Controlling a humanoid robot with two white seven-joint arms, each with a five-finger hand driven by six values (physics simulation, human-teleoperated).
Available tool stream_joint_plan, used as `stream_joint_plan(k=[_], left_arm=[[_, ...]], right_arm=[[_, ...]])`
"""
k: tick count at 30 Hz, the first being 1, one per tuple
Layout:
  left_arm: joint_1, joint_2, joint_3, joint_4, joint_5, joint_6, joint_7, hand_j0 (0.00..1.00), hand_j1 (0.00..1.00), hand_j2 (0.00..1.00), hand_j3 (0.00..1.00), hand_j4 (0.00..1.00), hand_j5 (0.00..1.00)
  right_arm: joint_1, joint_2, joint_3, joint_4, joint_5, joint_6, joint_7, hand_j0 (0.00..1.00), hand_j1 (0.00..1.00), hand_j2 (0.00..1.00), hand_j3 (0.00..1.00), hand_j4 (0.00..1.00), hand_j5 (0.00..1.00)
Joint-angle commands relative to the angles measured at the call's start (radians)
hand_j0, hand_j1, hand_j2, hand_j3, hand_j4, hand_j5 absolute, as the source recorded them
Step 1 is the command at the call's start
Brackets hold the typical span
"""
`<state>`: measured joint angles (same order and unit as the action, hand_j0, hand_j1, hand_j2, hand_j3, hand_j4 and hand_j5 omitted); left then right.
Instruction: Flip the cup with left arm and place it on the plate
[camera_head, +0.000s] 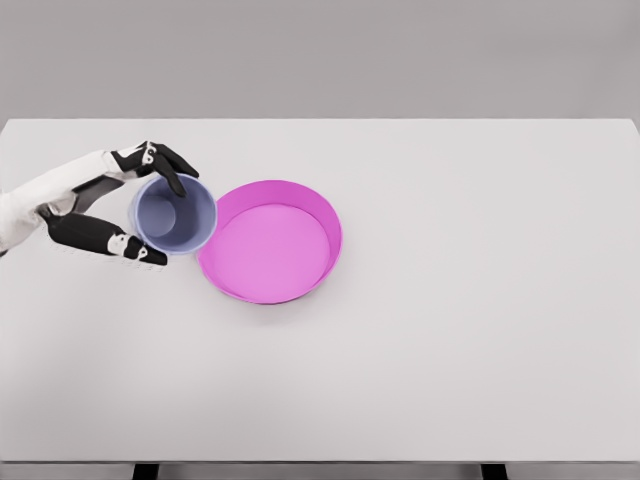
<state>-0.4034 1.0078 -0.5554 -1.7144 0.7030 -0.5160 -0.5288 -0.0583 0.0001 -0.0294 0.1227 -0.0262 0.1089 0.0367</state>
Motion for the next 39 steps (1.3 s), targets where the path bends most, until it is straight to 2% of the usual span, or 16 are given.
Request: stream_joint_plan(k=[1,5,9,13,16,19,22,27,30,38,39], left_arm=[[0.000,-0.057,-0.005,0.001,0.023,0.096,0.003,0.42,0.42,0.42,0.42,0.42,0.42],[-0.018,-0.103,-0.006,0.003,0.059,0.185,0.003,0.42,0.42,0.42,0.42,0.42,0.42],[-0.066,-0.153,-0.009,0.003,0.113,0.238,0.000,0.41,0.41,0.41,0.41,0.41,0.41],[-0.074,-0.262,-0.009,0.016,0.162,0.244,-0.002,0.41,0.41,0.41,0.41,0.41,0.41],[-0.081,-0.348,-0.009,0.026,0.165,0.275,-0.003,0.41,0.41,0.41,0.41,0.41,0.41],[-0.083,-0.440,-0.011,0.090,0.165,0.275,-0.003,0.41,0.41,0.41,0.41,0.41,0.41],[-0.083,-0.494,-0.037,0.153,0.167,0.274,-0.002,0.42,0.42,0.42,0.42,0.42,0.42],[-0.069,-0.494,-0.069,0.193,0.205,0.274,-0.003,0.44,0.44,0.44,0.44,0.44,0.44],[-0.063,-0.488,-0.071,0.228,0.205,0.274,-0.003,0.44,0.44,0.44,0.44,0.44,0.44],[-0.035,-0.463,-0.069,0.240,0.204,0.188,-0.002,0.45,0.45,0.45,0.45,0.45,0.45],[-0.035,-0.462,-0.070,0.266,0.204,0.188,-0.002,0.45,0.45,0.45,0.45,0.45,0.45]], right_arm=[[0.000,0.000,0.000,0.000,0.000,0.000,0.000,1.00,1.00,1.00,1.00,1.00,1.00],[0.000,0.000,0.000,0.000,0.000,0.000,0.000,1.00,1.00,1.00,1.00,1.00,1.00],[0.000,0.000,0.000,0.002,0.000,0.000,0.000,1.00,1.00,1.00,1.00,1.00,1.00],[0.000,0.000,0.000,0.000,0.000,0.000,0.000,1.00,1.00,1.00,1.00,1.00,1.00],[0.000,0.000,0.000,0.002,0.000,0.000,0.000,1.00,1.00,1.00,1.00,1.00,1.00],[0.000,0.000,0.000,0.000,0.000,0.000,0.000,1.00,1.00,1.00,1.00,1.00,1.00],[0.000,0.000,0.000,0.000,0.000,0.000,0.000,1.00,1.00,1.00,1.00,1.00,1.00],[0.000,0.000,0.000,0.000,0.000,0.000,0.000,1.00,1.00,1.00,1.00,1.00,1.00],[0.000,0.000,0.000,0.000,0.000,0.000,0.000,1.00,1.00,1.00,1.00,1.00,1.00],[0.000,0.000,0.000,0.000,0.000,0.000,0.000,1.00,1.00,1.00,1.00,1.00,1.00],[0.000,0.000,0.000,0.000,0.000,0.000,0.000,1.00,1.00,1.00,1.00,1.00,1.00]])
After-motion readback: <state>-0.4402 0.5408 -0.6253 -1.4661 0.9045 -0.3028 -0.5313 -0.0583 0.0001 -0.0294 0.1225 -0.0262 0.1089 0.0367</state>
